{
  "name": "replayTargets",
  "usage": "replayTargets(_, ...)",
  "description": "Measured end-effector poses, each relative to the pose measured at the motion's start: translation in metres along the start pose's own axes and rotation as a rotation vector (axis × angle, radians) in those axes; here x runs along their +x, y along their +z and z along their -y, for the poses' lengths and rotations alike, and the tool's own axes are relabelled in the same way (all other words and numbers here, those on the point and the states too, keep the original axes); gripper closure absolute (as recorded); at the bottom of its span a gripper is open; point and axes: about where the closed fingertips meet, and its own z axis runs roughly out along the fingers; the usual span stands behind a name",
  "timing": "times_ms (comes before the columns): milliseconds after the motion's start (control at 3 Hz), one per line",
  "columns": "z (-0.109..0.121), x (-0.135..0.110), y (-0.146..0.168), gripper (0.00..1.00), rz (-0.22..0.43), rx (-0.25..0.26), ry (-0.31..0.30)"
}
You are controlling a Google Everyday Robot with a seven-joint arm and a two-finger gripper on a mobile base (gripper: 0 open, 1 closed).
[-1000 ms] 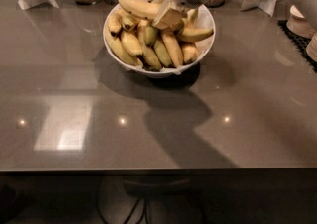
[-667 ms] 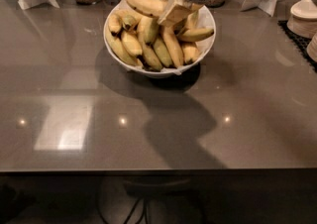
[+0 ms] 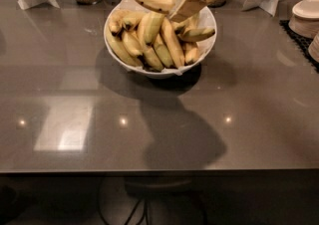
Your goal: Pick banana from white bowl
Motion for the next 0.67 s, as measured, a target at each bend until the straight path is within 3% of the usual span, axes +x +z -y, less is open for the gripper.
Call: replayTargets(667,-0.034,0.005,-0.022,1.0,0.047,-0.131,0.027)
